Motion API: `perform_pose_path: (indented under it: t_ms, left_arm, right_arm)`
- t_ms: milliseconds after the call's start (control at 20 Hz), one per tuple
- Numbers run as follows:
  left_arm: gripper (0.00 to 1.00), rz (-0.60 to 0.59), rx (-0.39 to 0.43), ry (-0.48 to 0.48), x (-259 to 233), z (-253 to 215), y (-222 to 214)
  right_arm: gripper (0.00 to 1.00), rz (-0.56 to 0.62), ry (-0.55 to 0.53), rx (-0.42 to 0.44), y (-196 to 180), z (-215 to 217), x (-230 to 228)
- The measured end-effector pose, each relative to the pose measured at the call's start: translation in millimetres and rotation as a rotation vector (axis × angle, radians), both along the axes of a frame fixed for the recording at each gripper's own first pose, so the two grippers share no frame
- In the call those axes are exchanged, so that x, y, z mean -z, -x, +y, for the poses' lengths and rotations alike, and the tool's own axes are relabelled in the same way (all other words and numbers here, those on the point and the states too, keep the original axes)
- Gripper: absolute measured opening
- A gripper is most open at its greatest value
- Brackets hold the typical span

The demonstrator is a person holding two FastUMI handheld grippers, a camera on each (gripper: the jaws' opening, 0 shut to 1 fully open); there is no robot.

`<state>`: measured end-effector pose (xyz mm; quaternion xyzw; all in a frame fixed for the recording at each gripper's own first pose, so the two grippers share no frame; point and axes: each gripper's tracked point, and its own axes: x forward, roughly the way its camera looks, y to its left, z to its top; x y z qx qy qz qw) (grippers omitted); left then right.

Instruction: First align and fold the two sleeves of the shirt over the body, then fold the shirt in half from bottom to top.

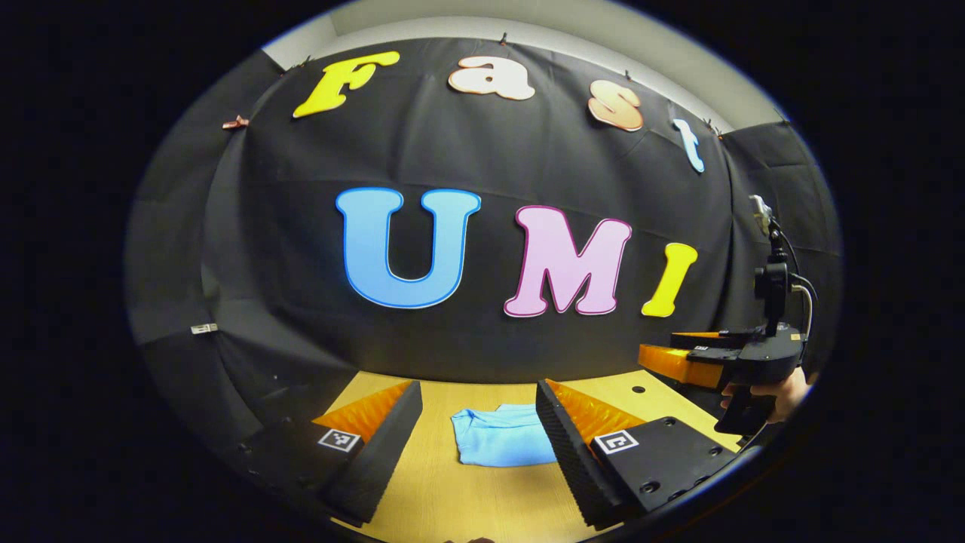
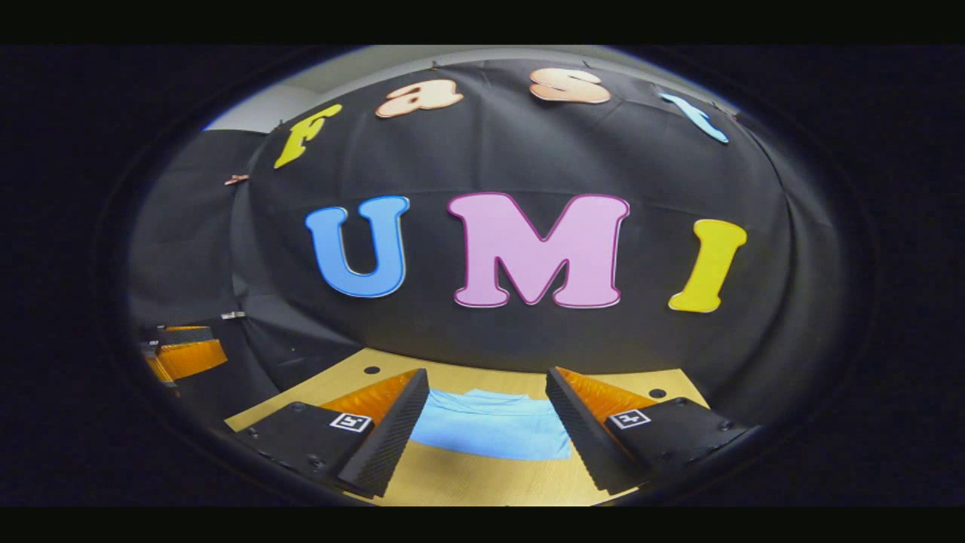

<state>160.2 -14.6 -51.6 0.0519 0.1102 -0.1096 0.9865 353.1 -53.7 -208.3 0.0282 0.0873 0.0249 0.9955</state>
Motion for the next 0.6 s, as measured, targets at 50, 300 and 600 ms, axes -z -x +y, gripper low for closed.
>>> perform_pose_path:
  t_ms: [50,300,600]
  left_arm:
    - [0.97,-0.005,0.008,0.019,-2.6,-2.8,11.8]
    - [0.97,-0.028,0.013,0.068,-14.1,-4.2,41.2]
    - [0.96,-0.029,-0.002,0.100,-19.6,-0.7,58.0]
  right_arm:
    - [0.97,-0.015,0.014,-0.012,1.0,2.2,-2.7]
    - [0.97,-0.057,0.030,-0.044,9.4,12.6,-15.6]
    - [0.97,-0.088,0.037,-0.033,14.5,10.7,-26.4]
